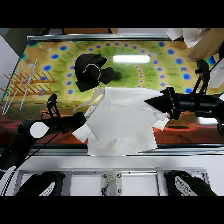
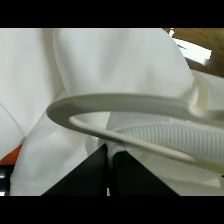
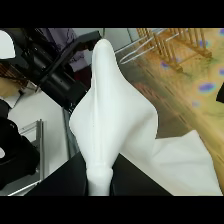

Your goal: Fold the clothes and pants, and hang the long-sleeved shirts on hangers.

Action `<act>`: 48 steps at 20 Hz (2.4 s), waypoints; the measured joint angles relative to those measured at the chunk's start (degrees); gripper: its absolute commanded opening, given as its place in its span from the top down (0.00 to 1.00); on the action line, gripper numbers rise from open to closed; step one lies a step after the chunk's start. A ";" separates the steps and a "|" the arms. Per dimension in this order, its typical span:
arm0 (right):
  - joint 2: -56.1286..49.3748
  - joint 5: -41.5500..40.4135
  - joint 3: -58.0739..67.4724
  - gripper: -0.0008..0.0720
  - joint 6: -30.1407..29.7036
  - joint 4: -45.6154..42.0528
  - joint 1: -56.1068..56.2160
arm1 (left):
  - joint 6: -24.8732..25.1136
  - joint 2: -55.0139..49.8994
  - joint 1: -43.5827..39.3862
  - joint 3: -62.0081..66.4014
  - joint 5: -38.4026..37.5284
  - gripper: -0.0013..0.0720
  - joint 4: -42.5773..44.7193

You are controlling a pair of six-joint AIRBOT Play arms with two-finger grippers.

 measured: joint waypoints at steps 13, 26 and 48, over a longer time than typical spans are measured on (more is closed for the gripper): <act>1.55 -6.38 0.00 0.95 4.46 5.01 6.58 | 4.09 0.02 2.71 4.74 -1.92 0.96 0.66; 2.23 -6.03 0.00 0.95 5.77 9.62 7.23 | 8.96 0.00 17.29 5.35 -6.58 0.96 1.46; -1.27 -0.63 -14.82 0.95 -9.75 14.58 3.65 | 21.35 -9.05 8.92 45.35 -25.97 0.96 11.63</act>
